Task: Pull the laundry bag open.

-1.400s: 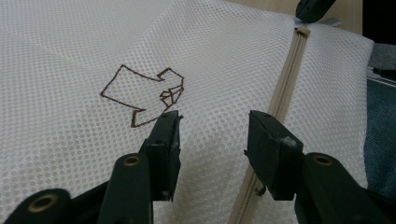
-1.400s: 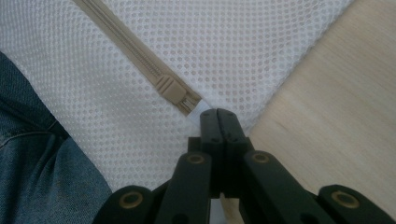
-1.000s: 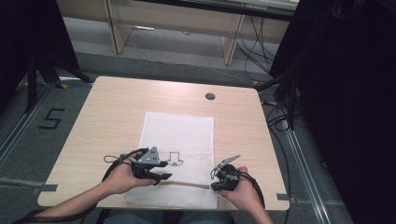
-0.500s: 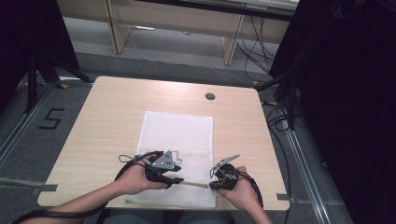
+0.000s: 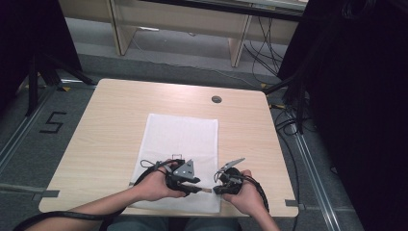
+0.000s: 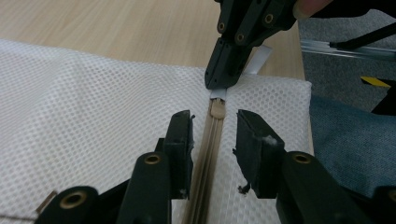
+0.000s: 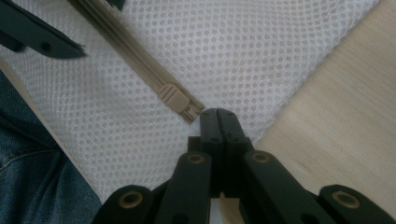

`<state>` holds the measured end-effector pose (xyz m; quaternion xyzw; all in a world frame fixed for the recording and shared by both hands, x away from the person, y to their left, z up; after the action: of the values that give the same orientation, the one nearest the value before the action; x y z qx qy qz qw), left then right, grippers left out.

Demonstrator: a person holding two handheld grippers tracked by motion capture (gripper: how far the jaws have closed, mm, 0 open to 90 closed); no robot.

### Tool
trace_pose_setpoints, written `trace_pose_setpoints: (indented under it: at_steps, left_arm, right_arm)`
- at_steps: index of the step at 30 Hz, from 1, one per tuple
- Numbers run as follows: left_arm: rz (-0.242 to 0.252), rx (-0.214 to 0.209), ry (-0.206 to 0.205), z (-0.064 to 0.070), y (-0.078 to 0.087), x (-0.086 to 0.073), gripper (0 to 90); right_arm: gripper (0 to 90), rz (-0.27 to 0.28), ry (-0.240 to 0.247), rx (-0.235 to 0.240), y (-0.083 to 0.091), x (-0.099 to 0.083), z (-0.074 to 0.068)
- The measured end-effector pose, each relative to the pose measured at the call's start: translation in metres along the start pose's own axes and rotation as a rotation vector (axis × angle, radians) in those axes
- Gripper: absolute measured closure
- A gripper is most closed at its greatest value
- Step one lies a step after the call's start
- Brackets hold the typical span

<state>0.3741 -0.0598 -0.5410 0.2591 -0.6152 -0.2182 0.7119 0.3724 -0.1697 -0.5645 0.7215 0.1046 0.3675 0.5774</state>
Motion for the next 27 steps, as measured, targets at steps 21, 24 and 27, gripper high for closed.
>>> trace_pose_setpoints:
  at_steps: [21,24,27]
  left_arm:
    - [-0.084,-0.036,0.025,-0.001,-0.042,0.008,80.0]
    - [-0.105,-0.033,0.009,-0.003,-0.042,0.007,80.9]
    - [-0.134,-0.023,-0.014,-0.003,-0.044,0.006,81.5]
  right_arm:
    - [90.0,0.003,0.001,0.001,0.000,0.000,0.001]
    - [90.0,0.003,0.002,0.002,0.000,0.000,0.001]
    - [90.0,0.002,0.001,0.002,0.000,0.000,0.001]
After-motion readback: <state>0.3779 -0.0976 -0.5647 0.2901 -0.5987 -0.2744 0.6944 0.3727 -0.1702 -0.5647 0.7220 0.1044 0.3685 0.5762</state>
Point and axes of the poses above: each handheld gripper's, and its own axes: y roughly backward along the jaws, x roughly out of its top, z roughly to its right, the point moved 9 cm from there along -y, roughly forward along the jaws, and after that the axes turned 7 degrees about -x, right-handed, at the moved point
